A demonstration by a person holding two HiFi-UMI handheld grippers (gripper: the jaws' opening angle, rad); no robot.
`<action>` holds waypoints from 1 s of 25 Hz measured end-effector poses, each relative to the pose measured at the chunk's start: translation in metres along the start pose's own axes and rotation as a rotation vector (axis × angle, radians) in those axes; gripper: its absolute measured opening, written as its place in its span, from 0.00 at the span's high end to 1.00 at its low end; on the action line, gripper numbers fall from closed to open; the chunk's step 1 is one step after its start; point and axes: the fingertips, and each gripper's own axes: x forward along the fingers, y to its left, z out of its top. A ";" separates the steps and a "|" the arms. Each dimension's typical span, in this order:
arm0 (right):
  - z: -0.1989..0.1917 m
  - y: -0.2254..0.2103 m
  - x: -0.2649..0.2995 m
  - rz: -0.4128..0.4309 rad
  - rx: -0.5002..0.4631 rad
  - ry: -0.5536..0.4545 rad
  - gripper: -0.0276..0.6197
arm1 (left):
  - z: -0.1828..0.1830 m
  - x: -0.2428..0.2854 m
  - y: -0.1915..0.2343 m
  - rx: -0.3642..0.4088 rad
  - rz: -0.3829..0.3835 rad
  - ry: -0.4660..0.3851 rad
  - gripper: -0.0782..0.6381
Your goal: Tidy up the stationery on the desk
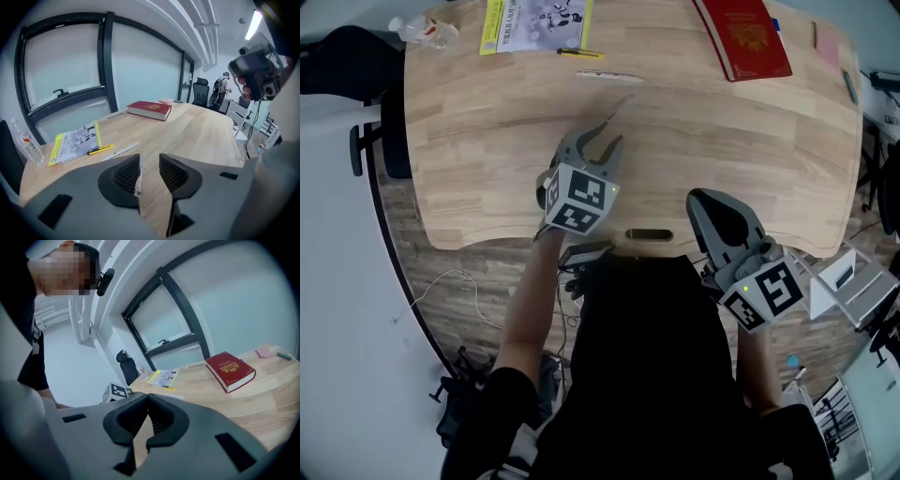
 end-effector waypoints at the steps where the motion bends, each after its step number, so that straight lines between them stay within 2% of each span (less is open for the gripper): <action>1: -0.002 0.001 0.001 0.000 0.001 0.005 0.92 | -0.003 0.006 0.002 0.007 0.001 0.013 0.72; 5: -0.008 0.003 0.004 -0.009 0.012 0.013 0.93 | -0.021 0.030 0.007 0.021 -0.013 0.079 0.71; 17: -0.007 -0.005 -0.003 -0.059 0.040 0.005 0.93 | -0.051 0.072 0.014 0.055 -0.041 0.204 0.71; 22: -0.007 -0.011 -0.003 -0.073 0.043 0.005 0.93 | -0.060 0.078 0.016 0.047 -0.044 0.223 0.71; 25: -0.006 -0.014 -0.003 -0.077 0.045 0.002 0.93 | -0.060 0.079 0.016 0.036 -0.048 0.206 0.76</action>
